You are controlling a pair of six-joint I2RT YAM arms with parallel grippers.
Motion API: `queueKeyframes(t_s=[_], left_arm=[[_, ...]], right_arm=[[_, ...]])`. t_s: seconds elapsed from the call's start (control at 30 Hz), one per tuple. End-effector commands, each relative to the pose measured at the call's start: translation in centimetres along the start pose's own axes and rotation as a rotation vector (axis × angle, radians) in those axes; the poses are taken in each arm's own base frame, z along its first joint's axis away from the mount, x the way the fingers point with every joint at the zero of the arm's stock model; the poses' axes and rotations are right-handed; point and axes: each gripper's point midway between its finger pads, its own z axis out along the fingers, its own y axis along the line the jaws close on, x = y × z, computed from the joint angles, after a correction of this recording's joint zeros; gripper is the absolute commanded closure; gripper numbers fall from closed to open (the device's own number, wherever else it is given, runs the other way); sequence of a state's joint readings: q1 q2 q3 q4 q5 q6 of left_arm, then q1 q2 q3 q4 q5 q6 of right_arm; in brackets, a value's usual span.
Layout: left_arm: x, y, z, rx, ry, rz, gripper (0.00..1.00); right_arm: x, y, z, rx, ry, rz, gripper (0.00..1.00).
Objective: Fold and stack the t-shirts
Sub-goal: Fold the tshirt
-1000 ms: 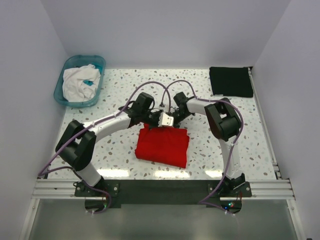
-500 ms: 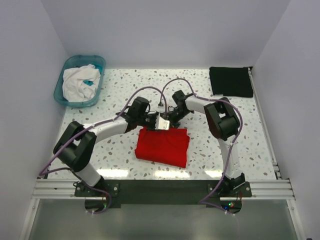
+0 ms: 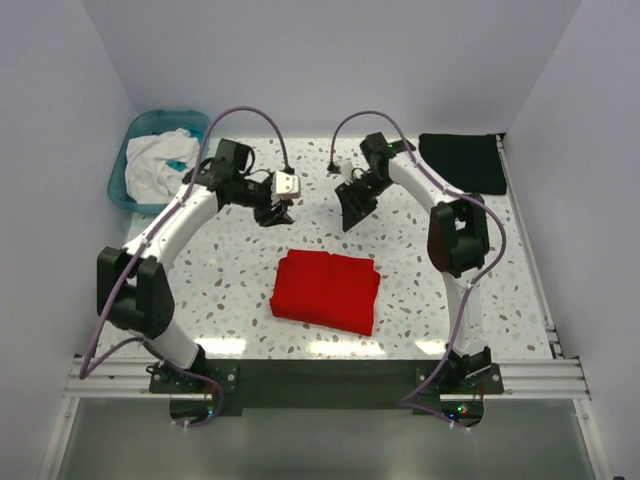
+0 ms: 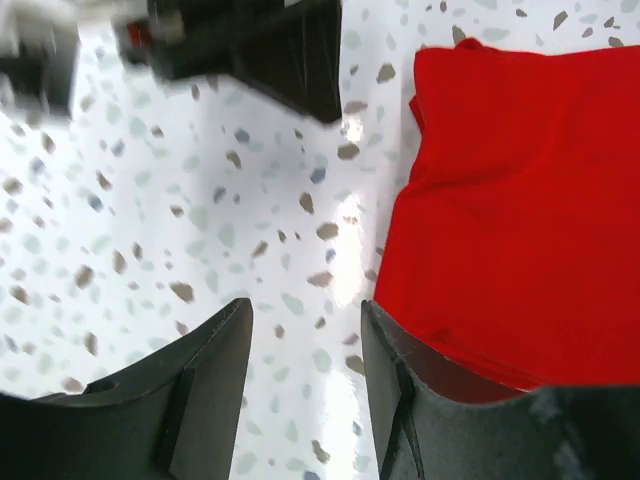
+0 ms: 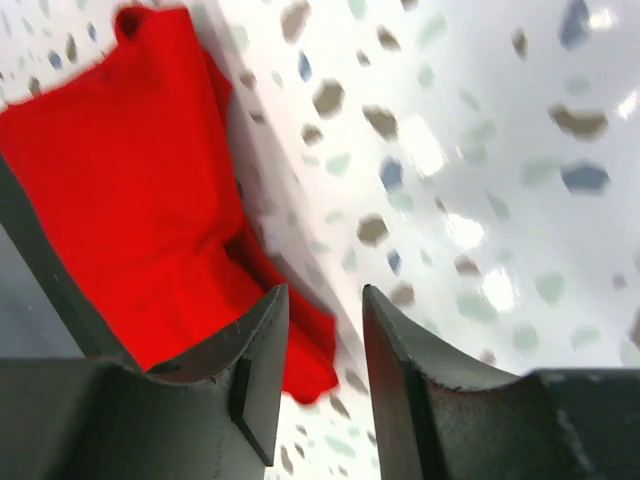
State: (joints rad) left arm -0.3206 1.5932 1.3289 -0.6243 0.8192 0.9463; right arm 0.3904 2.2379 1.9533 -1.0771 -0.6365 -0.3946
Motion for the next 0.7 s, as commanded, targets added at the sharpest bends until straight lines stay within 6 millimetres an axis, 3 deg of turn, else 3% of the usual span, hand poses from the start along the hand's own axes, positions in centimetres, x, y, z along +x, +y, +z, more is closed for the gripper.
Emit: queueKeyframes(t_s=[0.0, 0.03, 0.07, 0.23, 0.47, 0.67], left_arm=[[4.9, -3.8, -0.8, 0.221, 0.083, -0.372, 0.47], [5.6, -3.6, -0.8, 0.233, 0.093, -0.416, 0.47], [6.1, -3.5, -0.6, 0.242, 0.105, -0.478, 0.47], [8.7, -2.6, 1.1, 0.289, 0.137, -0.646, 0.48], [11.1, -2.2, 3.4, 0.326, 0.156, -0.725, 0.47], [12.0, -3.3, 5.1, 0.365, 0.175, -0.756, 0.46]], right_arm=[[3.4, 0.3, -4.3, 0.006, 0.092, 0.019, 0.6], [5.0, 0.7, -4.0, -0.013, 0.13, 0.044, 0.59], [5.3, 1.2, -4.7, -0.006, 0.123, 0.036, 0.58], [8.4, 2.0, -2.8, -0.053, 0.163, 0.105, 0.58], [10.5, 1.1, -0.9, -0.052, 0.187, 0.134, 0.56], [10.5, 0.7, 0.0, -0.055, 0.182, 0.141, 0.54]])
